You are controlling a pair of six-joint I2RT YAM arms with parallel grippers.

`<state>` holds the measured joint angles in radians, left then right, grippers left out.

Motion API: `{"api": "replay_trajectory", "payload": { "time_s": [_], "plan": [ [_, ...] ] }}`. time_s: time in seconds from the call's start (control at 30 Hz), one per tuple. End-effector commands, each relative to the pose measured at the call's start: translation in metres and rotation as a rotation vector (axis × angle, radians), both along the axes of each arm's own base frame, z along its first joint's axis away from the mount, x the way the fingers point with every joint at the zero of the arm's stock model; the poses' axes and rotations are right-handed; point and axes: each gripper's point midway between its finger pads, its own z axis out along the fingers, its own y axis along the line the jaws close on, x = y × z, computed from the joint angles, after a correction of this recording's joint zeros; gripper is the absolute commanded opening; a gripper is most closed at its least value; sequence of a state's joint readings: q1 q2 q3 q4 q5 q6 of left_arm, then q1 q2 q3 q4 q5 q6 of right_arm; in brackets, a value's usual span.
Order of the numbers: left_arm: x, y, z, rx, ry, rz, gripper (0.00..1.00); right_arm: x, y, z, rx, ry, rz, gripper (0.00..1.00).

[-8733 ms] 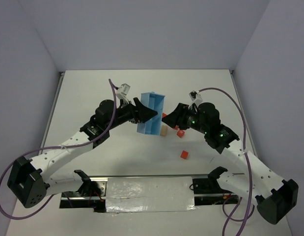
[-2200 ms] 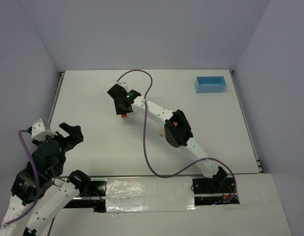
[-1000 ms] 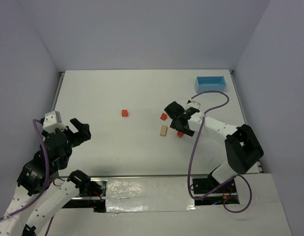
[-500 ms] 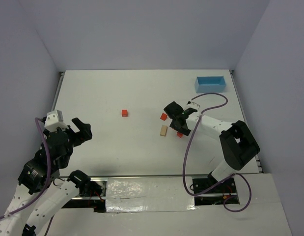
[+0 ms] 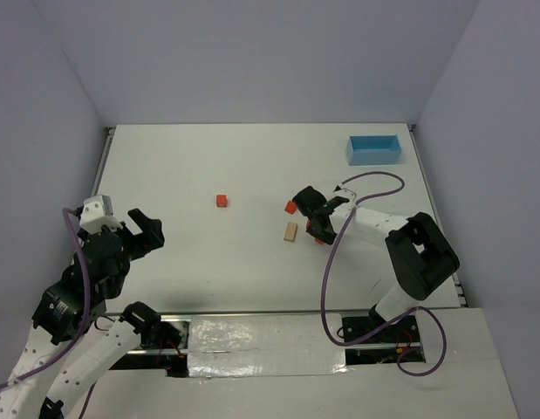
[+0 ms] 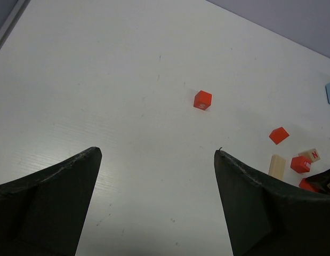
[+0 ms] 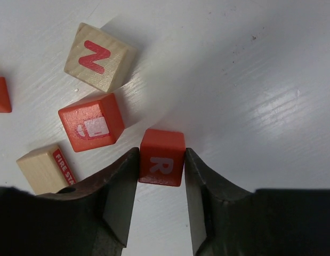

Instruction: Build the wood block tower

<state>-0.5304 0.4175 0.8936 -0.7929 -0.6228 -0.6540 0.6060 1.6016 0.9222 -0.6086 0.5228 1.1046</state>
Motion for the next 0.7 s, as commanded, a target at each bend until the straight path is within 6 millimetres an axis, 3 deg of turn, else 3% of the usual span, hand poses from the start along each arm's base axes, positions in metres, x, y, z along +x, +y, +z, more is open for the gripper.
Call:
{"api": "replay_trajectory", "payload": {
  "time_s": [0.0, 0.2, 0.3, 0.33, 0.47, 0.53, 0.57, 0.6, 0.63, 0.67],
  "plan": [
    [0.006, -0.002, 0.004, 0.012, -0.018, -0.007, 1.0, 0.006, -0.004, 0.002, 0.0, -0.04, -0.034, 0.42],
    [0.007, -0.003, 0.004, 0.014, -0.014, -0.006, 1.0, 0.006, -0.004, 0.02, -0.001, -0.075, -0.019, 0.23],
    [0.007, -0.003, 0.003, 0.014, -0.013, -0.005, 1.0, 0.005, 0.011, 0.05, -0.012, -0.137, 0.036, 0.21],
    [0.007, -0.002, 0.003, 0.014, -0.012, -0.003, 1.0, -0.002, 0.024, 0.06, -0.015, -0.147, 0.092, 0.21],
    [0.006, 0.0, 0.004, 0.013, -0.012, 0.007, 1.0, 0.01, 0.089, 0.101, 0.032, -0.227, 0.311, 0.21],
    [0.006, 0.001, 0.003, 0.014, -0.01, 0.016, 1.0, 0.02, 0.12, 0.096, 0.05, -0.218, 0.393, 0.21],
    [0.006, 0.001, 0.002, 0.015, -0.009, 0.017, 0.99, 0.028, 0.141, 0.108, 0.05, -0.242, 0.465, 0.21],
    [0.006, 0.001, 0.002, 0.016, -0.009, 0.019, 1.0, 0.035, 0.154, 0.091, 0.022, -0.213, 0.494, 0.21],
    [0.006, 0.002, 0.002, 0.017, -0.007, 0.024, 1.0, 0.04, 0.166, 0.088, 0.017, -0.206, 0.525, 0.21],
    [0.006, 0.002, 0.001, 0.018, -0.002, 0.023, 1.0, 0.055, 0.185, 0.103, 0.026, -0.239, 0.556, 0.21]
  ]
}}
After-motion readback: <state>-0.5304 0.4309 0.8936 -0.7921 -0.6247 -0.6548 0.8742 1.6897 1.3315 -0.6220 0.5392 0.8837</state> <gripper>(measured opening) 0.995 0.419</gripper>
